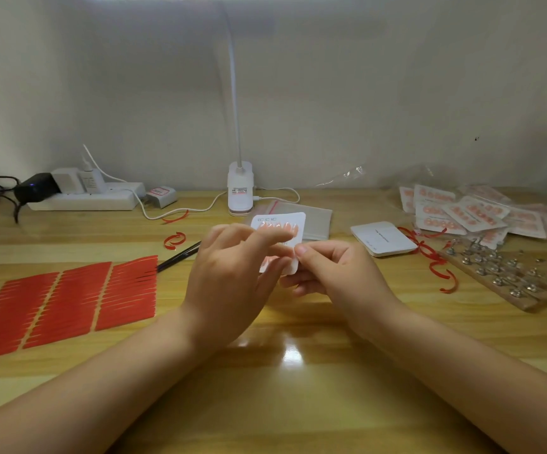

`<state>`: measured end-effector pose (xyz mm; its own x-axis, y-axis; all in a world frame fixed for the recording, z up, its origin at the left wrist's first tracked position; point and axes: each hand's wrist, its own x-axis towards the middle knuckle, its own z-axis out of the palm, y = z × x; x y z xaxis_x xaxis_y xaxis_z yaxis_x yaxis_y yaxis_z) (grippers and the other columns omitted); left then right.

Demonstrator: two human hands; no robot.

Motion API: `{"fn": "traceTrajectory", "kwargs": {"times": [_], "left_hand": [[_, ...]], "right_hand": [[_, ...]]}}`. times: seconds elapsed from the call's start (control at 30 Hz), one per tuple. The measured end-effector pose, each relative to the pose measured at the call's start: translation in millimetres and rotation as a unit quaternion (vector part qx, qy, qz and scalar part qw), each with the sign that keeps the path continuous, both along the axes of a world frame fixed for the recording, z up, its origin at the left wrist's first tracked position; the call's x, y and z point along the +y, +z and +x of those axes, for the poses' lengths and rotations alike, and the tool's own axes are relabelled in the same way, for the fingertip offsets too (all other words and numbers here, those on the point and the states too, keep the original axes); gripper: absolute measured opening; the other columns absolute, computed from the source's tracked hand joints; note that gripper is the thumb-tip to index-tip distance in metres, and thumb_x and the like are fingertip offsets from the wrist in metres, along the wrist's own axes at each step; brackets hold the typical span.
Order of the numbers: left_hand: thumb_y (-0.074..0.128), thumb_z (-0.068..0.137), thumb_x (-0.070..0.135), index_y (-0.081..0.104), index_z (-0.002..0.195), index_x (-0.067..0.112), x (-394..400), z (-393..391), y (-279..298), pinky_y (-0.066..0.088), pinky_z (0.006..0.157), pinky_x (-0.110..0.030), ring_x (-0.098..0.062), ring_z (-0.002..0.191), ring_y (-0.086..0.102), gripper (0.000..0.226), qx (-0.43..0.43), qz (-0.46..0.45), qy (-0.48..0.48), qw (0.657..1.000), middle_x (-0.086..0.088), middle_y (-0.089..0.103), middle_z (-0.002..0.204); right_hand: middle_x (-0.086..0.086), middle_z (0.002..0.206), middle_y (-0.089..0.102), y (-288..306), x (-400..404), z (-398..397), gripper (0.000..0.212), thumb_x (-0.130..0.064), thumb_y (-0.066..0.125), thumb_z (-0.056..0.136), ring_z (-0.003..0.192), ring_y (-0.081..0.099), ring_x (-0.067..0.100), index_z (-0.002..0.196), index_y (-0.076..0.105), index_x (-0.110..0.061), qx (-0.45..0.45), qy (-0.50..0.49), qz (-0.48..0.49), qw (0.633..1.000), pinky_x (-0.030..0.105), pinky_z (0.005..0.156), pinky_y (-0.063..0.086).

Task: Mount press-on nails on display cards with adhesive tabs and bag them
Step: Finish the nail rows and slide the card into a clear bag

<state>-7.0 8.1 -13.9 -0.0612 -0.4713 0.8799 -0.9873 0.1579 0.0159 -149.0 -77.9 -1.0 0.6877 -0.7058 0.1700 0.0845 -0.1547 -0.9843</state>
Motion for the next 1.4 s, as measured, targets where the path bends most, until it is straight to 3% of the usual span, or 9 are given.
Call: {"fn": "traceTrajectory", "kwargs": {"times": [0.3,0.6,0.77,0.87,0.97,1.1,1.17,1.23,1.4], "left_hand": [[0.073,0.085,0.015,0.061,0.107,0.012,0,-1,3,0.044,0.079,-0.038,-0.022,0.081,0.067,0.025,0.026,-0.013,-0.006,1.000,0.004,0.074,0.087],[0.073,0.086,0.023,0.051,0.108,0.020,1,-1,1,0.046,0.075,-0.040,-0.024,0.076,0.065,0.032,0.011,-0.028,-0.009,1.000,0.002,0.074,0.083],[0.073,0.086,0.024,0.069,0.103,0.015,1,1,3,0.046,0.075,-0.040,-0.025,0.075,0.066,0.020,-0.007,-0.026,0.008,1.000,0.002,0.073,0.079],[0.066,0.088,0.021,0.072,0.108,0.008,1,-1,2,0.049,0.081,-0.040,-0.028,0.087,0.068,0.024,-0.009,-0.018,0.013,1.000,-0.004,0.074,0.089],[0.061,0.091,0.009,0.062,0.120,0.003,1,-7,4,0.050,0.090,-0.047,-0.026,0.109,0.062,0.030,0.082,-0.004,-0.051,0.995,-0.006,0.066,0.115],[0.060,0.095,0.024,0.040,0.140,0.015,2,-3,9,0.045,0.100,-0.032,-0.011,0.119,0.054,0.051,0.307,0.041,-0.002,0.951,0.008,0.050,0.135],[0.064,0.093,0.026,0.036,0.143,0.023,1,-3,12,0.054,0.088,-0.024,-0.003,0.104,0.063,0.057,0.474,0.108,-0.054,0.872,0.011,0.065,0.120],[0.066,0.091,0.021,0.038,0.143,0.024,1,-1,12,0.054,0.071,-0.014,-0.001,0.091,0.070,0.059,0.559,0.133,-0.089,0.814,0.011,0.075,0.097],[0.069,0.088,0.018,0.043,0.140,0.022,2,-3,12,0.052,0.066,-0.012,-0.008,0.083,0.072,0.059,0.576,0.115,-0.106,0.802,0.004,0.076,0.091]], "right_hand": [[0.012,0.082,0.075,0,1,0,0.023,-0.011,0.051,0.099,0.075,0.073,0.021,0.093,0.073,-0.008,-0.005,0.007,0.031,0.999,0.026,0.062,0.058],[0.011,0.078,0.074,4,1,0,0.025,-0.012,0.051,0.099,0.073,0.072,0.020,0.089,0.073,-0.006,-0.023,0.018,0.056,0.998,0.023,0.060,0.056],[0.011,0.078,0.074,4,-2,-1,0.024,-0.010,0.050,0.098,0.074,0.072,0.021,0.090,0.073,-0.005,-0.029,0.030,0.051,0.998,0.025,0.063,0.057],[0.012,0.082,0.074,7,-6,-2,0.024,-0.010,0.049,0.099,0.077,0.072,0.022,0.094,0.072,-0.003,-0.029,0.036,0.060,0.997,0.025,0.063,0.056],[0.012,0.086,0.074,10,-11,-2,0.023,-0.010,0.048,0.100,0.078,0.072,0.022,0.099,0.069,0.000,-0.042,0.032,0.082,0.995,0.022,0.058,0.054],[0.014,0.090,0.073,11,-16,-3,0.022,-0.010,0.049,0.099,0.073,0.072,0.019,0.104,0.065,0.004,-0.035,0.016,0.093,0.995,0.021,0.053,0.052],[0.015,0.091,0.072,10,-17,-3,0.021,-0.011,0.050,0.099,0.074,0.072,0.020,0.104,0.065,0.003,-0.031,0.024,0.094,0.995,0.021,0.054,0.052],[0.013,0.091,0.073,9,-18,-3,0.021,-0.011,0.050,0.099,0.074,0.071,0.019,0.103,0.066,0.002,-0.028,0.038,0.098,0.994,0.021,0.056,0.051],[0.011,0.084,0.071,11,-22,-4,0.023,-0.013,0.056,0.094,0.071,0.070,0.016,0.100,0.065,0.007,-0.024,0.068,0.111,0.991,0.019,0.056,0.051]]}}
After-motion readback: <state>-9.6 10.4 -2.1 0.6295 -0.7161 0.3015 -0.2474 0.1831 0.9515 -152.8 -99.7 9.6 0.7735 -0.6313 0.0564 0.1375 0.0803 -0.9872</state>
